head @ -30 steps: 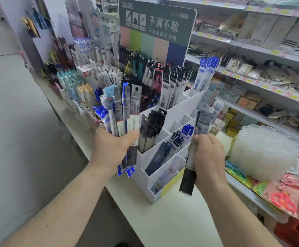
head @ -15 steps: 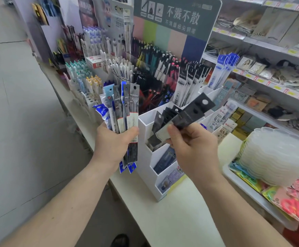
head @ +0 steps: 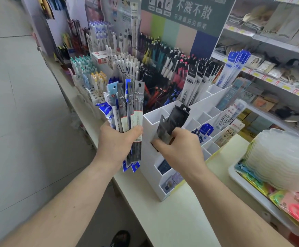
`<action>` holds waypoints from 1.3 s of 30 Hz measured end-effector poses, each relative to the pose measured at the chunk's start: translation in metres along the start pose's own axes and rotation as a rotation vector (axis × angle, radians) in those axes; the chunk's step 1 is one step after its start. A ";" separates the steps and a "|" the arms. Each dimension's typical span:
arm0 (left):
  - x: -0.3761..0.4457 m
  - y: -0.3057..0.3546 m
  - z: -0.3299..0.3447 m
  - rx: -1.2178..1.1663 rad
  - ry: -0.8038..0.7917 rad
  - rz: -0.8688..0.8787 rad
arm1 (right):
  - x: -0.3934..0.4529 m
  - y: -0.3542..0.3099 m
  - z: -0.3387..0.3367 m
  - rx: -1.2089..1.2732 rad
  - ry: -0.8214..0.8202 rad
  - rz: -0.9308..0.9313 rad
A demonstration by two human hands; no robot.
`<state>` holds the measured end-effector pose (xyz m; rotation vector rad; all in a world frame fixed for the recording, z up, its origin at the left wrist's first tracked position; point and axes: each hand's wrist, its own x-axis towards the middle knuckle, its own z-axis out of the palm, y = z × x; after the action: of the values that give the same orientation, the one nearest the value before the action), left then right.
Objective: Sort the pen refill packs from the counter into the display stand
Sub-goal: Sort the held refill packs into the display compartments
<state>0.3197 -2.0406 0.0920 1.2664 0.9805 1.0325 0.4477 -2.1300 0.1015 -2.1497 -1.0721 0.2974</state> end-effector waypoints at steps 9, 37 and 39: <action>-0.003 0.004 0.004 -0.012 -0.019 0.039 | 0.002 -0.003 0.004 -0.063 0.059 -0.082; -0.060 0.012 0.049 -0.240 -0.674 -0.125 | -0.053 0.003 -0.077 0.686 -0.025 0.045; -0.065 0.010 0.059 -0.212 -0.714 -0.201 | -0.056 0.010 -0.081 0.650 -0.006 0.054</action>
<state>0.3589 -2.1182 0.1059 1.1976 0.4193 0.4467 0.4579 -2.2174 0.1478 -1.5918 -0.7777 0.5881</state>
